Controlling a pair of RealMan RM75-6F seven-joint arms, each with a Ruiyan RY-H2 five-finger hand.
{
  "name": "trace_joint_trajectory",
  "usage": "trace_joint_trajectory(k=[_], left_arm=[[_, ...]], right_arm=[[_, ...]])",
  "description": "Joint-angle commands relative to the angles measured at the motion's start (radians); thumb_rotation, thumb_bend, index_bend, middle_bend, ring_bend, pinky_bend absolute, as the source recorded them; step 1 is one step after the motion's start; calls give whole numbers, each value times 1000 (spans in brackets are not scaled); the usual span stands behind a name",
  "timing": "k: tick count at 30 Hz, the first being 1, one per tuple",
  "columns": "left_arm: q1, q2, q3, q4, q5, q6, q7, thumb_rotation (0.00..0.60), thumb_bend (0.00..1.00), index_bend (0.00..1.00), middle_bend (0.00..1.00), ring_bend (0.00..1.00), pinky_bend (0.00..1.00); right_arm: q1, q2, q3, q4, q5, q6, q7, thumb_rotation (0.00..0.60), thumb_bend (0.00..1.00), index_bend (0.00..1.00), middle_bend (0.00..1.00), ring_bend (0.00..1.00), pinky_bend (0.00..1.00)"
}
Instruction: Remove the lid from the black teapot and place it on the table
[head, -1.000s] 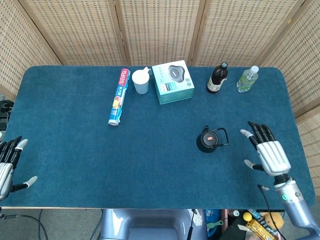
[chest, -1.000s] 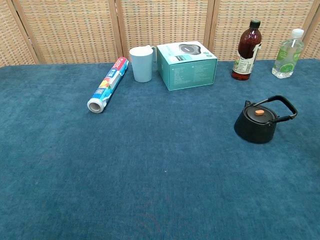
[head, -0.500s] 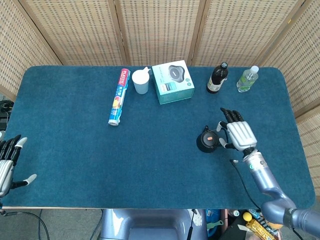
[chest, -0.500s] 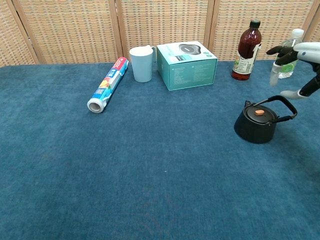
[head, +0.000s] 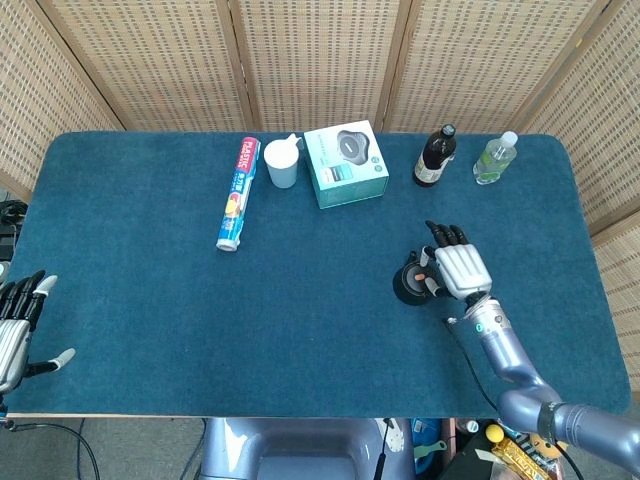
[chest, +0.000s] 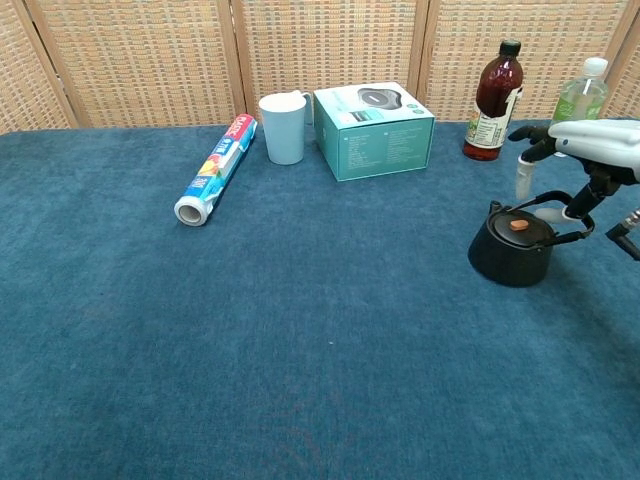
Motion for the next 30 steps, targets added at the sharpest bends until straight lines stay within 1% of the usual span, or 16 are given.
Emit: trace_joint_trajectory(k=[1,7,30], left_arm=[[0,0,1,0,0,0,0,600,131,0,0,0,0],[0,0,2,-1,2,-2,0,600,131,0,0,0,0],[-1,1,3,1,0,-3,-7,600,131,0,0,0,0]], right_arm=[[2,-12,-5,7,5,1,-2,600,520,483,0,0,0],[7,-43,-16,37,6,-3,-5,600,526,496,0,0,0],[31,-79,-19,73,31,-13,-36,600,538,502,0,0,0]])
